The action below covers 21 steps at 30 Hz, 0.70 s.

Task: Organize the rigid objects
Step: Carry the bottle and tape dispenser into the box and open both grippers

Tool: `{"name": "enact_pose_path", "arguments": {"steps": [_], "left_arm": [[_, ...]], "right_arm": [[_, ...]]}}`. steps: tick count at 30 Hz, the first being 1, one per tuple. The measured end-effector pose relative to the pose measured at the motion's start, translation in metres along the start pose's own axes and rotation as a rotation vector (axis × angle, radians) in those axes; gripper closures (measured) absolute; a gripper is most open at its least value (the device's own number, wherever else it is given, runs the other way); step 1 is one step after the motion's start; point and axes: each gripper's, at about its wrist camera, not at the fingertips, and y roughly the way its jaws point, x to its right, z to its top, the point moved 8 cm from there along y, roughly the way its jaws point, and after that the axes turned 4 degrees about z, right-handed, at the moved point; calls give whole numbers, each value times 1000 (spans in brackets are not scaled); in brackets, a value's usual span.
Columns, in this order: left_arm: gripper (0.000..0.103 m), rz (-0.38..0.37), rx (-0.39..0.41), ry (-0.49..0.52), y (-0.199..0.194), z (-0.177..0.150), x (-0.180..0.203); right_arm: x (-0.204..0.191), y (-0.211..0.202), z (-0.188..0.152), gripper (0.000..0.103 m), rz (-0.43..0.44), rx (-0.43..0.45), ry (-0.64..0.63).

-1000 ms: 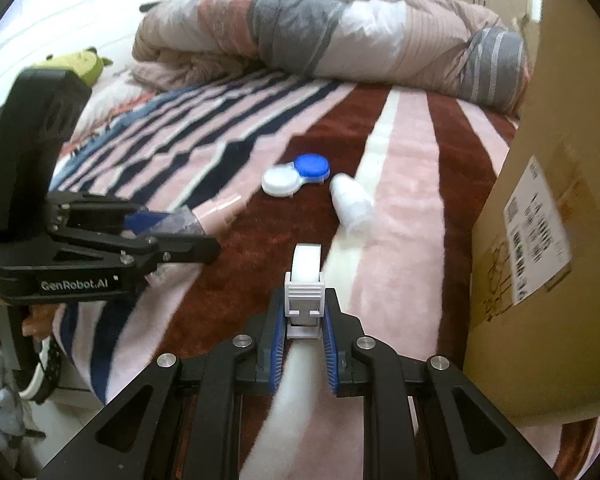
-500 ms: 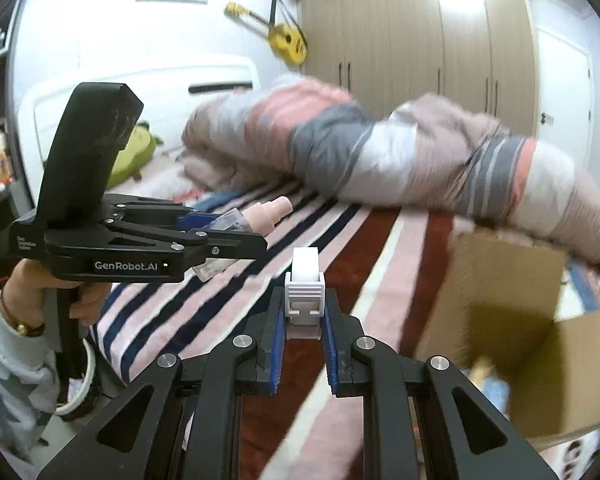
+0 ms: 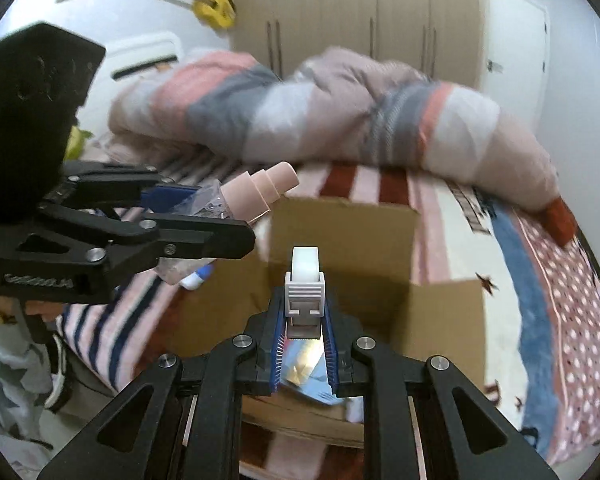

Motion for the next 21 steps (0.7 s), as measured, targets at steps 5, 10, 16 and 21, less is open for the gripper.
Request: {"name": "enact_pose_path", "arguments": {"steps": [5, 10, 16, 21], "left_arm": [[75, 8, -115, -14, 35, -2, 2], [75, 33, -153, -14, 43, -12, -2], [75, 44, -167, -16, 48, -18, -2], [75, 47, -156, -28, 44, -18, -8]], "right_arm": [[25, 16, -14, 90, -40, -106, 6], [32, 20, -21, 85, -75, -136, -16], [28, 14, -21, 77, -65, -117, -16], [22, 11, -21, 77, -64, -114, -24]]}}
